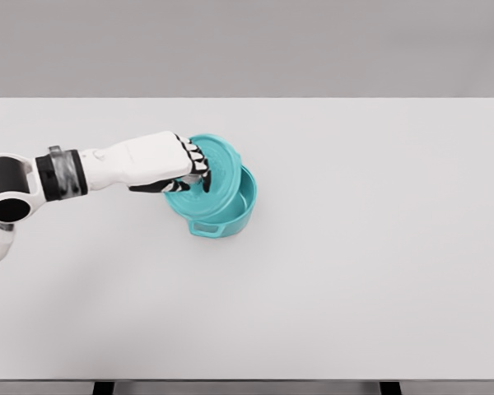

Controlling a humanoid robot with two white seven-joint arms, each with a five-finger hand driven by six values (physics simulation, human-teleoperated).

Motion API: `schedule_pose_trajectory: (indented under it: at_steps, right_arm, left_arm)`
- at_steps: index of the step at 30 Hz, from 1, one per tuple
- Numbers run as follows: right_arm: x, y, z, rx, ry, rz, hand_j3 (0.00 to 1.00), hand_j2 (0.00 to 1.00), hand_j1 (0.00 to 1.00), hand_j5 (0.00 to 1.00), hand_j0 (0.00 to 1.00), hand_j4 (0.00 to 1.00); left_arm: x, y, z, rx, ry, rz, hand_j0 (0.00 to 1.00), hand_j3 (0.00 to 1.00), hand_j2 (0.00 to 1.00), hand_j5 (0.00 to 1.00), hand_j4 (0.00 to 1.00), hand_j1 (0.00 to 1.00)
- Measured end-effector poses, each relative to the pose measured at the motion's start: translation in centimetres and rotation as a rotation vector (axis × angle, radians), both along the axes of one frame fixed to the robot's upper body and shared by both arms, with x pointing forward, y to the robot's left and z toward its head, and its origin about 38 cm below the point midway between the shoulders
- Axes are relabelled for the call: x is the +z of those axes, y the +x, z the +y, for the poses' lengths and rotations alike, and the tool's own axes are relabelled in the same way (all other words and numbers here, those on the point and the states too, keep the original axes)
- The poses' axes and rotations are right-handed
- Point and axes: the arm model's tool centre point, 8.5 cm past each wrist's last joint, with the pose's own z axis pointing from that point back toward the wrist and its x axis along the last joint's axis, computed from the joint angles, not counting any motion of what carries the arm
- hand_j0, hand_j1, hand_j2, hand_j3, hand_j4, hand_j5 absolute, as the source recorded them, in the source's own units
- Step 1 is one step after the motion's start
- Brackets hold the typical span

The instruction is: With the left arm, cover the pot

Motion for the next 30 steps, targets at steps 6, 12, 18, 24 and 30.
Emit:
schedule_pose_trajectory:
  at_steps: [6,12,18,24,30]
  right_arm:
    - [0.0,0.0,0.0,0.000,0.000,0.000,1.00,1.00,1.00,1.00,1.00,1.00]
    - [0.0,0.0,0.0,0.000,0.000,0.000,1.00,1.00,1.00,1.00,1.00,1.00]
    - [0.0,0.0,0.0,0.000,0.000,0.000,1.00,1.00,1.00,1.00,1.00,1.00]
    - [0.0,0.0,0.0,0.000,0.000,0.000,1.00,1.00,1.00,1.00,1.00,1.00]
    - [0.0,0.0,0.0,0.000,0.000,0.000,1.00,1.00,1.00,1.00,1.00,1.00]
  left_arm:
    - [0.0,0.1,-1.0,-0.019,0.005,-0.005,0.47,0.47,0.47,0.47,0.47,0.47]
    - [-0.6,0.3,-1.4,-0.016,0.007,0.003,0.47,0.47,0.47,0.47,0.47,0.47]
    - [-0.9,0.5,-2.0,-0.017,0.004,0.004,0.48,0.48,0.48,0.48,0.48,0.48]
    - [-1.2,0.7,-2.2,-0.012,0.003,0.009,0.49,0.49,0.49,0.49,0.49,0.49]
    - [-1.6,1.0,-2.0,0.001,0.003,0.023,0.50,0.50,0.50,0.50,0.50,0.50]
